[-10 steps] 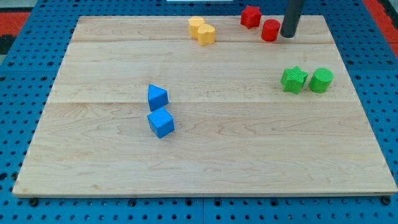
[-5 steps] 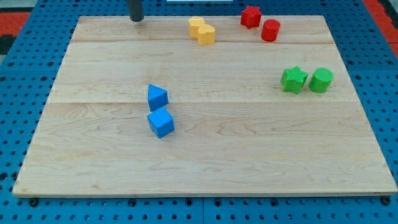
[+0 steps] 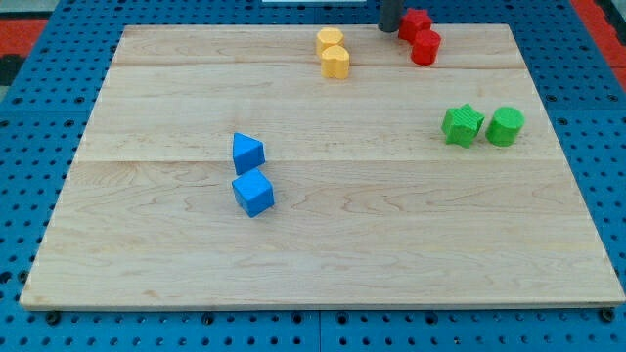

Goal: Move the red star above the red circle

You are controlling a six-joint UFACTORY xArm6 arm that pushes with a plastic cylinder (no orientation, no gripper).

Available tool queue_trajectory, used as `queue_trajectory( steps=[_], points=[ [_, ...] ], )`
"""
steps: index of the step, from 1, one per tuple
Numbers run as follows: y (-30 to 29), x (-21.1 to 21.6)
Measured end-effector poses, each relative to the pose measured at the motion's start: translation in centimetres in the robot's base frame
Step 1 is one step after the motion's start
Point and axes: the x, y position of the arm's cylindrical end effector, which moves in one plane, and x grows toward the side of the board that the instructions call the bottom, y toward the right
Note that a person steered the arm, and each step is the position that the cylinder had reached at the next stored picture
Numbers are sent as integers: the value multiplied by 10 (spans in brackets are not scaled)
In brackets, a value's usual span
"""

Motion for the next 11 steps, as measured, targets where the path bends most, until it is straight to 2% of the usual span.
queue_trajectory(
  steps=[1, 2, 3, 4, 5, 7, 9, 10, 11],
  points=[
    [15, 31],
    [-3, 51],
    [74, 112],
    [148, 106],
    [193, 8],
    [191, -7],
    [164, 24],
    [116, 27],
    [92, 64]
  ],
)
